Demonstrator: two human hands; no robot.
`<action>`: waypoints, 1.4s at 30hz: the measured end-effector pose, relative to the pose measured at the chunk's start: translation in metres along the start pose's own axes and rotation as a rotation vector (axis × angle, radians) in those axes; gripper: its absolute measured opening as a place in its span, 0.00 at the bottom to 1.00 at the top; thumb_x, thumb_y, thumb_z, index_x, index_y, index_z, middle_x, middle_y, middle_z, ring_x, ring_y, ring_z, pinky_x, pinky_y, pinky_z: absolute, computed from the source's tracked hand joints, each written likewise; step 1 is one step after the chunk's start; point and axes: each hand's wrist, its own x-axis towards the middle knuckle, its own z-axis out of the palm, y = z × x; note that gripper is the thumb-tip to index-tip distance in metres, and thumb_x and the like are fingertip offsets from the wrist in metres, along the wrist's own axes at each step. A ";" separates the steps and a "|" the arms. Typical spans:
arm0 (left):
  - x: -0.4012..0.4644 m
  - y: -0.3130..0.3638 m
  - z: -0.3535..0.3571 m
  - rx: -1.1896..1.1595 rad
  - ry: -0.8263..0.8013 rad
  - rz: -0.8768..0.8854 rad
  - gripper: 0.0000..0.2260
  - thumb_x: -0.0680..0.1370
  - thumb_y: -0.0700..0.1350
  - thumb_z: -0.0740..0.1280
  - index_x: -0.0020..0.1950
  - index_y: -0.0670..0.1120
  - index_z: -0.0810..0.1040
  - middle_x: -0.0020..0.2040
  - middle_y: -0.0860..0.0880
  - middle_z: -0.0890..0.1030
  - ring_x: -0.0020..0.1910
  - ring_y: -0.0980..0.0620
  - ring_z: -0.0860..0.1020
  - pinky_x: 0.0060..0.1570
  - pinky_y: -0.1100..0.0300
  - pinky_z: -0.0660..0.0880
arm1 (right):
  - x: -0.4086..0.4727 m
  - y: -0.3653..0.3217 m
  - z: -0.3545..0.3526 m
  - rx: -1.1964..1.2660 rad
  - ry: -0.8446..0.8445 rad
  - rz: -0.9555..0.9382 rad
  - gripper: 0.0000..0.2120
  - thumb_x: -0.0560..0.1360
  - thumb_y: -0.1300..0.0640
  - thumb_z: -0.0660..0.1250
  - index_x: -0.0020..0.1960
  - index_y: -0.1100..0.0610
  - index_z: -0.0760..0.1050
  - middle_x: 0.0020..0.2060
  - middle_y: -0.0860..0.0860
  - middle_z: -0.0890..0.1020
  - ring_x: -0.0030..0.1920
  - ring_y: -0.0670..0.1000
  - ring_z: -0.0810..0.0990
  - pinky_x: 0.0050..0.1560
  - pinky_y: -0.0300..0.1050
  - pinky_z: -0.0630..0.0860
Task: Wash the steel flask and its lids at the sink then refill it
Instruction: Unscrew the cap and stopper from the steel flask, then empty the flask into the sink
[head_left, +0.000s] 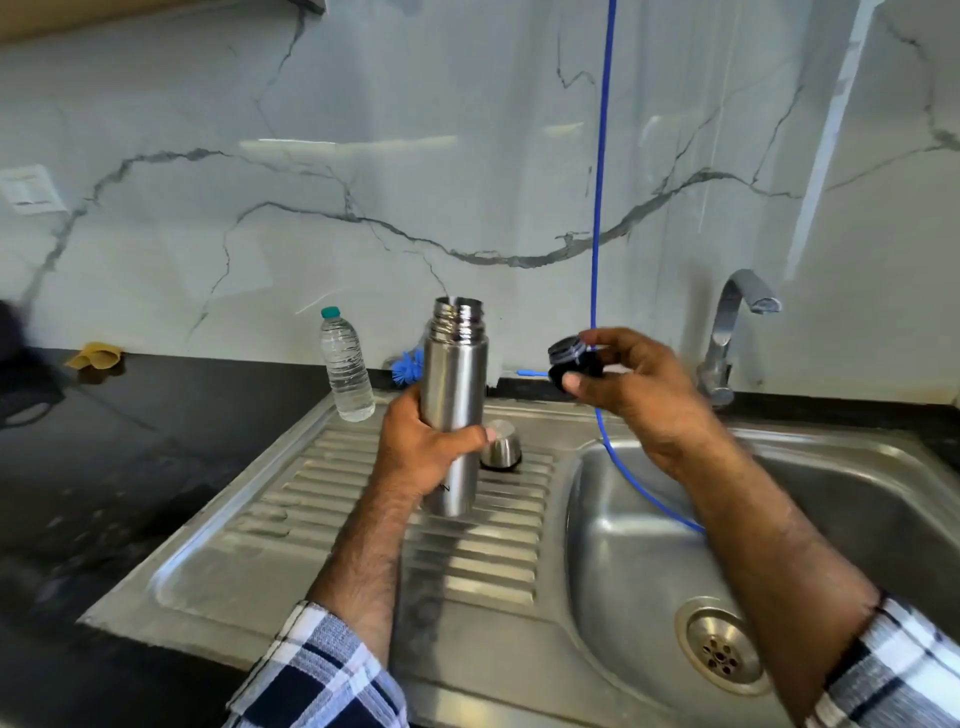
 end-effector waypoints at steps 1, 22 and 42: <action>0.003 -0.002 -0.008 -0.019 0.038 -0.014 0.28 0.65 0.43 0.86 0.58 0.56 0.76 0.50 0.57 0.82 0.47 0.58 0.82 0.42 0.65 0.74 | -0.001 0.010 0.009 -0.042 -0.022 0.021 0.20 0.69 0.65 0.82 0.58 0.52 0.84 0.51 0.51 0.88 0.52 0.52 0.87 0.62 0.49 0.80; 0.024 -0.024 -0.071 -0.059 0.342 -0.057 0.27 0.65 0.41 0.86 0.59 0.50 0.78 0.48 0.53 0.84 0.46 0.55 0.84 0.44 0.59 0.81 | -0.013 0.092 0.115 -0.717 -0.216 0.147 0.28 0.69 0.53 0.84 0.67 0.54 0.81 0.58 0.50 0.86 0.57 0.49 0.83 0.62 0.43 0.78; -0.043 0.038 0.048 -0.198 -0.009 0.067 0.26 0.55 0.53 0.83 0.49 0.49 0.83 0.40 0.53 0.85 0.37 0.54 0.82 0.37 0.57 0.80 | -0.045 -0.036 -0.028 -0.177 -0.085 -0.182 0.14 0.76 0.49 0.76 0.55 0.59 0.85 0.43 0.47 0.88 0.46 0.42 0.84 0.53 0.36 0.79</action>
